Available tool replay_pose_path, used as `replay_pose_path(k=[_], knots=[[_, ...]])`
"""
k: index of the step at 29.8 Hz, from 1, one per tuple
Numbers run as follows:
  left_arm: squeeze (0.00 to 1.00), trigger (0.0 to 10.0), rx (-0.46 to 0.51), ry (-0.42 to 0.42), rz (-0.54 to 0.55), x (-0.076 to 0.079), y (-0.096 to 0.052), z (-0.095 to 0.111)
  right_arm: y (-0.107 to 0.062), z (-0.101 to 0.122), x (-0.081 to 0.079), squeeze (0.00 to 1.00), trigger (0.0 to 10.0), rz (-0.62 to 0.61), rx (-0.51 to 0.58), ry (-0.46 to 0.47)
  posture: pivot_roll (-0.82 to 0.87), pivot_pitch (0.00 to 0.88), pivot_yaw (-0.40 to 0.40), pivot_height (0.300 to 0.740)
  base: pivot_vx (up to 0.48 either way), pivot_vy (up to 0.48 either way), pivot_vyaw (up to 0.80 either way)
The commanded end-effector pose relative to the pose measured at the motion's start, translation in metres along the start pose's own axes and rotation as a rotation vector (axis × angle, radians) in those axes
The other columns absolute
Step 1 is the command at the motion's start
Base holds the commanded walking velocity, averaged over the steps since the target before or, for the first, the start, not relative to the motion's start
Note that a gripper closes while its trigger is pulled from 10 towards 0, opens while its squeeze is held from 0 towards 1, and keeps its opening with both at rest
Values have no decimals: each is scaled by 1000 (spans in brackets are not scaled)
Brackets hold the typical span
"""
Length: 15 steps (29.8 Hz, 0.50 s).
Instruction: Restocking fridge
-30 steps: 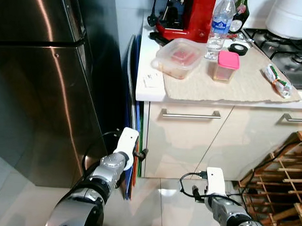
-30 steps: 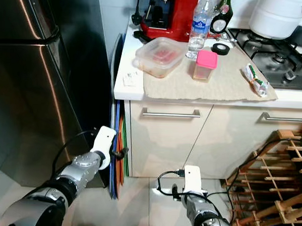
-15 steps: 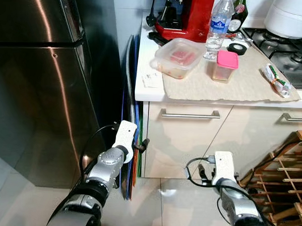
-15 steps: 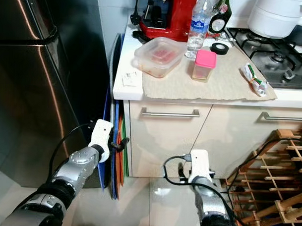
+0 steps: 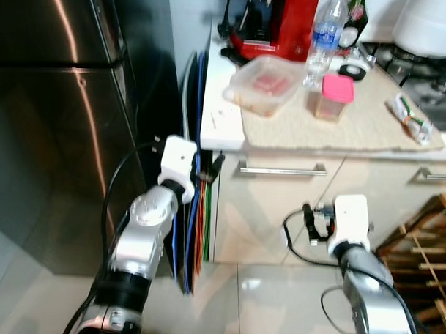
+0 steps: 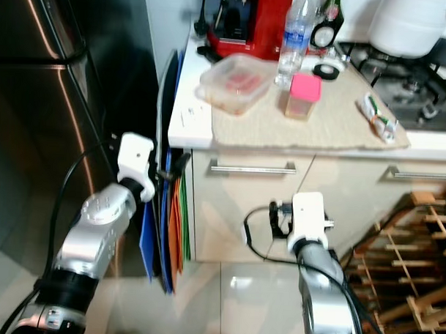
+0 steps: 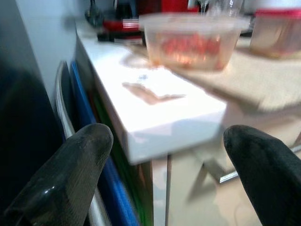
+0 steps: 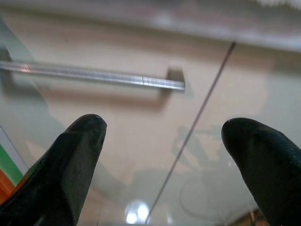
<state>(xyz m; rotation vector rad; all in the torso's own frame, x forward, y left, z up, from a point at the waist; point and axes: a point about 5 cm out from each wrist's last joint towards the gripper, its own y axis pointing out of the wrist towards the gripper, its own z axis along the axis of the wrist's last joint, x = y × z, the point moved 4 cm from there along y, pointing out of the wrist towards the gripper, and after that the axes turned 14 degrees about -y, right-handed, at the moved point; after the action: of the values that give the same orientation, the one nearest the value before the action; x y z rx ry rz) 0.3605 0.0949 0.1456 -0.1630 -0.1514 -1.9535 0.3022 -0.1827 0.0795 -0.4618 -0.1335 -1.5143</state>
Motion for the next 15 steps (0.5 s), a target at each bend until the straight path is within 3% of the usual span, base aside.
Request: replay_pose_path(k=[1,9,15], knots=[[0,10000,40,10,-53,13,1,20,-1,24,2,0,10000,-3,72,11,49,0,3,740,0,0,0],[0,10000,120,1,-92,24,-2,55,-4,63,13,0,10000,-22,178,26,54,0,0,740,0,0,0],[0,10000,113,-1,-74,22,1,52,-2,74,28,0,10000,-116,216,4,54,0,0,740,0,0,0]])
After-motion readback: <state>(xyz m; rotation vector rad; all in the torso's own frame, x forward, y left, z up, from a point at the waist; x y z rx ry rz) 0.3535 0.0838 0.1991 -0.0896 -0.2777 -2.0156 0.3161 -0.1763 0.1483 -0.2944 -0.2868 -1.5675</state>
